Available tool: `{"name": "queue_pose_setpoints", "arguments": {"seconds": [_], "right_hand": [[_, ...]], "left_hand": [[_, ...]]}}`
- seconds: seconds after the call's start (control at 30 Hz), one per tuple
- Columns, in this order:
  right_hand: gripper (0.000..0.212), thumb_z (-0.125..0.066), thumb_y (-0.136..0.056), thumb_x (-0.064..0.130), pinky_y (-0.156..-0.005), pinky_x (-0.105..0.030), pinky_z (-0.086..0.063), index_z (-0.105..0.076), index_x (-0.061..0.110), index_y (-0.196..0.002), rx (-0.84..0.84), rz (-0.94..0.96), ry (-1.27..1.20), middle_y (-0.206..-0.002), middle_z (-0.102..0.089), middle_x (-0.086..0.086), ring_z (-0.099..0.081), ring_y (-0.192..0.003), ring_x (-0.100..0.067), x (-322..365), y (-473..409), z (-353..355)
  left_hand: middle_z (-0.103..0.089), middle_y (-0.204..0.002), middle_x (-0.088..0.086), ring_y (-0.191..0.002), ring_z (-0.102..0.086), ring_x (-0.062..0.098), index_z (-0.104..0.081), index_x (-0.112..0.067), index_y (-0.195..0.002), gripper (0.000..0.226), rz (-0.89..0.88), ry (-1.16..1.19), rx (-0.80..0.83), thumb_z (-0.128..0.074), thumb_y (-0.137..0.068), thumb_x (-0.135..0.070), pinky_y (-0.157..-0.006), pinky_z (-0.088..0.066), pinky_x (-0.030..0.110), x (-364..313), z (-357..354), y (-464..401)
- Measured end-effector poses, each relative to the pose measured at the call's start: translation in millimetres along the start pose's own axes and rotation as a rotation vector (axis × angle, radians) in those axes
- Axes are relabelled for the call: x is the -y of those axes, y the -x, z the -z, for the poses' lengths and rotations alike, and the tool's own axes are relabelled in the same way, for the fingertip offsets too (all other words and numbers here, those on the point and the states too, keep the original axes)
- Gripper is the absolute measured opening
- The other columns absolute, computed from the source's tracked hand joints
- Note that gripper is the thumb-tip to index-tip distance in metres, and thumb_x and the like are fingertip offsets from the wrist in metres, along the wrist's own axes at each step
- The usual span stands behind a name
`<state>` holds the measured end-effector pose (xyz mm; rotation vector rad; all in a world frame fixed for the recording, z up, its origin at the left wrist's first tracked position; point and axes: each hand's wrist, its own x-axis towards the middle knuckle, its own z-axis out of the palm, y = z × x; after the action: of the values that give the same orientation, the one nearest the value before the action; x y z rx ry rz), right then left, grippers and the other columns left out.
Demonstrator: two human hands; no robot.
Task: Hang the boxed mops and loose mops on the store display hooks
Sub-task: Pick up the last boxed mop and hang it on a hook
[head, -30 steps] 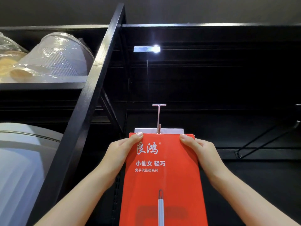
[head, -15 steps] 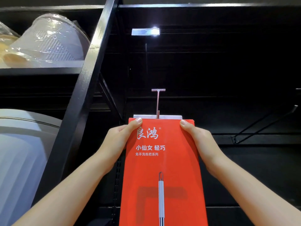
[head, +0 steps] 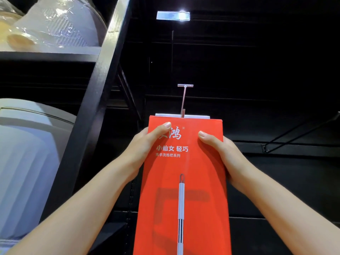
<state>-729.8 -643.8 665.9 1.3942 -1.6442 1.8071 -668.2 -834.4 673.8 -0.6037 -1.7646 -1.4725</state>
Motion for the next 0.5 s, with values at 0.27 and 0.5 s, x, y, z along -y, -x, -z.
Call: {"name": "queue_pose_setpoints", "arguments": {"seconds": [0.27,0.5], "right_hand": [[0.039,-0.069,-0.078,0.035,-0.058,-0.029,-0.057,-0.065,0.012,-0.11,-0.132,0.053,-0.127,-0.095,-0.075,-0.01,-0.074,-0.078,-0.023,-7,0,-7],[0.049,-0.074,-0.072,0.042,-0.065,-0.027,-0.057,-0.062,0.023,-0.115,-0.087,0.055,-0.115,-0.103,-0.074,-0.003,-0.073,-0.088,-0.019,-8,17,-11]], "left_hand": [[-0.077,-0.089,0.004,-0.076,-0.075,0.021,-0.071,-0.022,-0.098,0.041,-0.042,-0.008,-0.021,-0.068,-0.075,-0.055,-0.065,-0.058,0.031,7,3,-6],[-0.076,-0.101,0.005,-0.088,-0.073,0.023,-0.068,-0.023,-0.109,0.05,-0.006,0.034,-0.009,-0.069,-0.073,-0.058,-0.083,-0.057,0.041,15,1,16]]}}
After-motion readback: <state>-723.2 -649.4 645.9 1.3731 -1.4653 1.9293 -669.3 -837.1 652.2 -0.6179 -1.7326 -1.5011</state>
